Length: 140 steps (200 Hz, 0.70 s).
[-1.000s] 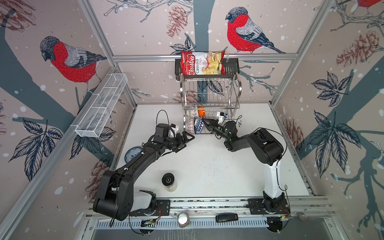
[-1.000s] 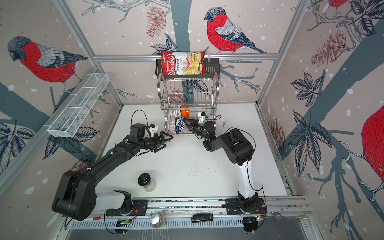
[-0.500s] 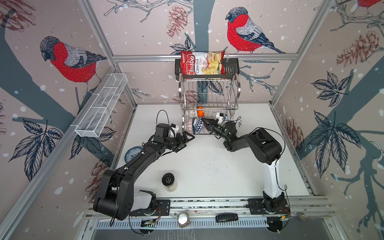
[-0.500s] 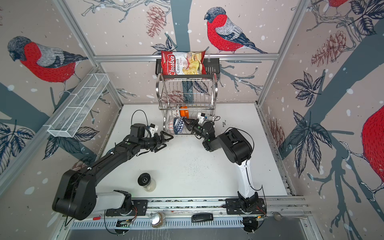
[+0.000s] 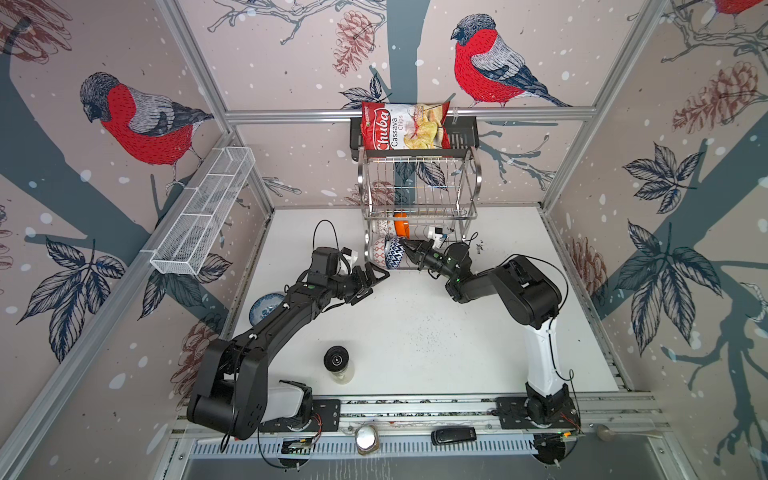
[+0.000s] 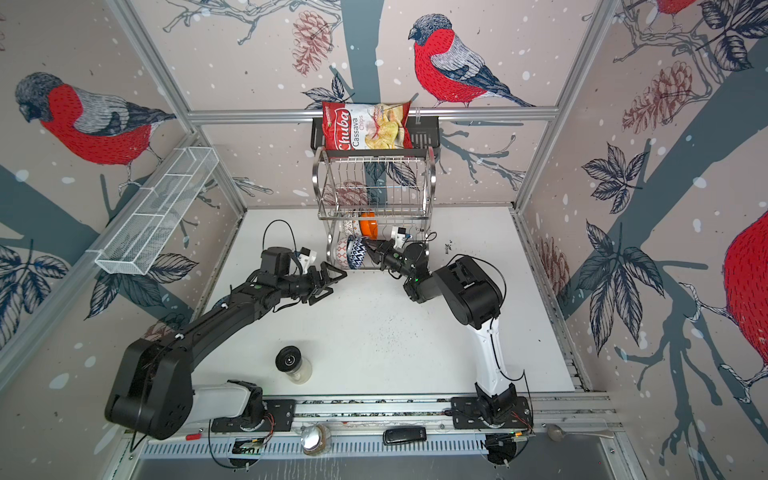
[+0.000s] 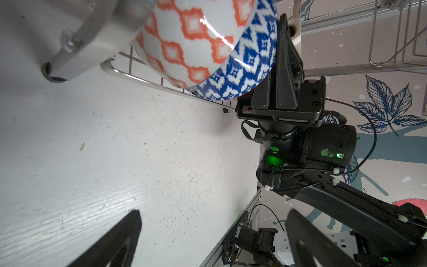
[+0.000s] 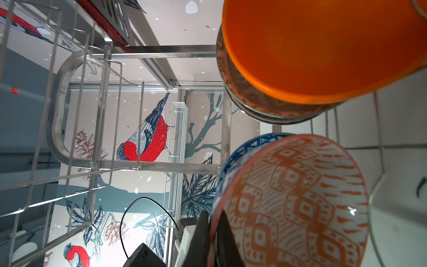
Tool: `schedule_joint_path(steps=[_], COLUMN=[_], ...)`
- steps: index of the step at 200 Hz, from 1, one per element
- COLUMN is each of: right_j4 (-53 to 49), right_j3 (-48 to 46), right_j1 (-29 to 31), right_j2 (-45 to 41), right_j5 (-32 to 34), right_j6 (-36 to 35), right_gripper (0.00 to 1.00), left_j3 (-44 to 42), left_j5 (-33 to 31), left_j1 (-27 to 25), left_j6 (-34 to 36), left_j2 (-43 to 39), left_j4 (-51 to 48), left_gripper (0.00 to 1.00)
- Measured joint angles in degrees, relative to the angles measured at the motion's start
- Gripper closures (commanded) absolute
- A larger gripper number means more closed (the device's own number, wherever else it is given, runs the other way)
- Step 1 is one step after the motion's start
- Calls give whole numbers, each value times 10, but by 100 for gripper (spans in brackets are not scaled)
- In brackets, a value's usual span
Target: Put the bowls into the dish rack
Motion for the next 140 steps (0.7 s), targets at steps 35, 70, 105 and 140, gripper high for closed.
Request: schedule_joint_path(steps=[35, 70, 105, 140], right_j4=[-19, -35, -63, -89], right_j3=[5, 5, 15, 26], right_j1=[-1, -6, -10, -12], right_j2=[0, -3, -8, -11], right_j5=[0, -3, -16, -32], right_j6=[-17, -36, -64, -90], right_gripper=[100, 100, 100, 100], left_j3=[0, 0, 0, 0], left_j5=[0, 0, 0, 0], left_j1=[0, 0, 0, 0], left_j6=[0, 0, 0, 0], left_j2=[1, 2, 4, 4], left_j4=[1, 2, 2, 2], left_gripper=[2, 3, 2, 2])
